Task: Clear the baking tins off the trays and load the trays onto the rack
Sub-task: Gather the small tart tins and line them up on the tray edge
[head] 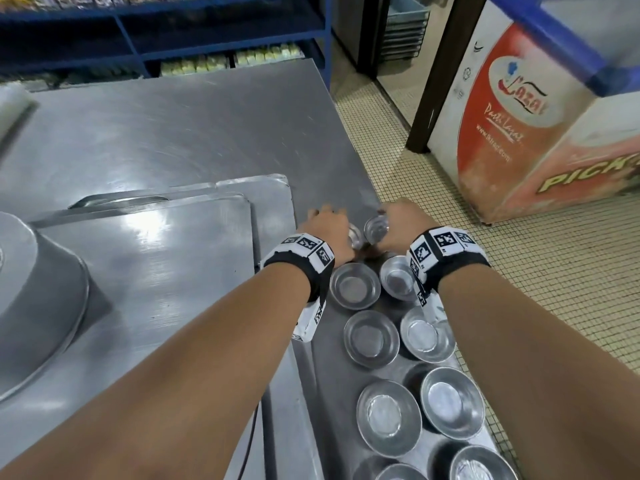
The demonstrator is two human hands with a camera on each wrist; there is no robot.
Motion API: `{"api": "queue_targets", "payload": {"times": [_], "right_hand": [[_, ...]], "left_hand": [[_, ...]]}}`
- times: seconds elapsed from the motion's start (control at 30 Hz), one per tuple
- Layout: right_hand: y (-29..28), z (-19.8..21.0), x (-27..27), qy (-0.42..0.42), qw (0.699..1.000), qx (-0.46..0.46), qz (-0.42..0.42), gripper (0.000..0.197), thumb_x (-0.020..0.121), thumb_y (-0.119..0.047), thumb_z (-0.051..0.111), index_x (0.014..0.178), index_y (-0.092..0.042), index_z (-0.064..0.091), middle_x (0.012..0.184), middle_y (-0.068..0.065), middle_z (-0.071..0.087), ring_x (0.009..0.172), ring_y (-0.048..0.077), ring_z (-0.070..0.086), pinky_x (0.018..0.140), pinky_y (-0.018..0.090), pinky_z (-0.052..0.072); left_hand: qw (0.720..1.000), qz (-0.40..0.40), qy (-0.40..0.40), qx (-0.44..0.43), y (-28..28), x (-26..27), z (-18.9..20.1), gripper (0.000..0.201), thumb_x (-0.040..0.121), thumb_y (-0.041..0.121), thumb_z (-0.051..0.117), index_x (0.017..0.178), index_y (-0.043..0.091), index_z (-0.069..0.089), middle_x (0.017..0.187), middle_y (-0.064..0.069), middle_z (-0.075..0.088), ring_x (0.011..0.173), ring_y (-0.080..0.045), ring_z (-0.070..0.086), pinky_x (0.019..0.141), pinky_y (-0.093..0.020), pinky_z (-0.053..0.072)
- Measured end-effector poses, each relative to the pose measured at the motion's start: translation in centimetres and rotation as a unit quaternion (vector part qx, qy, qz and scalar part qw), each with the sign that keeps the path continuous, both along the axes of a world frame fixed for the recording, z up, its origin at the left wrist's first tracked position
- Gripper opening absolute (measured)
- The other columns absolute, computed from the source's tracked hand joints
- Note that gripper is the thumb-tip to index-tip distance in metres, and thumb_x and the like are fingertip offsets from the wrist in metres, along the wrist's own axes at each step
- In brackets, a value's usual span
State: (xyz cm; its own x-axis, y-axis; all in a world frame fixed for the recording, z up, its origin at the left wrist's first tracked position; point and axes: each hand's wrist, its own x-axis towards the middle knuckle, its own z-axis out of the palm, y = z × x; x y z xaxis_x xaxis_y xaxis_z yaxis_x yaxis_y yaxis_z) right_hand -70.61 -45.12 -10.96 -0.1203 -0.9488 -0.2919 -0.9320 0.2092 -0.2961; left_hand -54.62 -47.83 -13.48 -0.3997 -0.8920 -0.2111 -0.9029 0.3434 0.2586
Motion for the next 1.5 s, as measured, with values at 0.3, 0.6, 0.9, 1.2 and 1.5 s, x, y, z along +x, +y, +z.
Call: {"api": "queue_targets", "payload": {"times": [0.3, 0.6, 0.9, 1.2, 1.5], "right_hand": [[2.4, 3.0, 1.1, 0.058, 0.998, 0.002, -0.022, 0.08, 0.061, -0.052, 0.084, 0.125, -0.013, 0.057, 0.116, 0.007, 0.062, 0.101, 0.025, 0.062, 0.08, 0.035, 0.054], [9.8, 9.6, 11.7, 0.073, 0.997, 0.01, 0.038, 0.047, 0.069, -0.039, 0.083, 0.107, -0.016, 0.068, 0.102, 0.004, 0.068, 0.093, 0.025, 0.065, 0.083, 0.039, 0.056], [20.5, 12.8, 30.8, 0.034, 0.993, 0.016, 0.11, 0.054, 0.071, -0.039, 0.084, 0.117, -0.018, 0.066, 0.114, 0.003, 0.068, 0.106, 0.024, 0.064, 0.094, 0.036, 0.05], [30.3, 11.1, 51.3, -0.022, 0.974, -0.001, 0.226, 0.046, 0.075, -0.035, 0.079, 0.116, -0.019, 0.065, 0.112, 0.003, 0.065, 0.105, 0.024, 0.063, 0.092, 0.038, 0.053], [37.6, 6.8, 68.6, -0.012, 0.92, 0.024, 0.39, 0.053, 0.082, -0.045, 0.07, 0.13, -0.024, 0.059, 0.125, 0.001, 0.062, 0.108, 0.021, 0.063, 0.091, 0.037, 0.053]], "left_hand": [[1.0, 0.01, 0.015, -0.003, 2.7, 3.6, 3.8, 0.047, 0.083, 0.045, 0.065, 0.116, 0.013, 0.059, 0.113, -0.009, 0.062, 0.113, -0.033, 0.056, 0.091, -0.044, 0.052], [0.998, 0.039, 0.02, 0.043, 10.5, 15.2, 10.2, 0.037, 0.086, 0.036, 0.067, 0.105, 0.005, 0.07, 0.105, -0.011, 0.069, 0.1, -0.032, 0.066, 0.082, -0.036, 0.055], [0.994, 0.102, 0.024, 0.021, 24.0, 35.4, 14.4, 0.039, 0.088, 0.044, 0.066, 0.116, 0.016, 0.066, 0.116, -0.001, 0.067, 0.109, -0.023, 0.06, 0.095, -0.034, 0.049], [0.964, 0.253, 0.069, 0.042, 37.8, 55.6, 12.3, 0.04, 0.09, 0.044, 0.067, 0.122, 0.021, 0.065, 0.116, 0.002, 0.067, 0.106, -0.019, 0.062, 0.091, -0.031, 0.051], [0.904, 0.427, 0.009, 0.016, 49.8, 69.8, 7.9, 0.061, 0.084, 0.054, 0.066, 0.135, 0.021, 0.054, 0.133, -0.004, 0.055, 0.124, -0.027, 0.05, 0.099, -0.041, 0.047]]}}
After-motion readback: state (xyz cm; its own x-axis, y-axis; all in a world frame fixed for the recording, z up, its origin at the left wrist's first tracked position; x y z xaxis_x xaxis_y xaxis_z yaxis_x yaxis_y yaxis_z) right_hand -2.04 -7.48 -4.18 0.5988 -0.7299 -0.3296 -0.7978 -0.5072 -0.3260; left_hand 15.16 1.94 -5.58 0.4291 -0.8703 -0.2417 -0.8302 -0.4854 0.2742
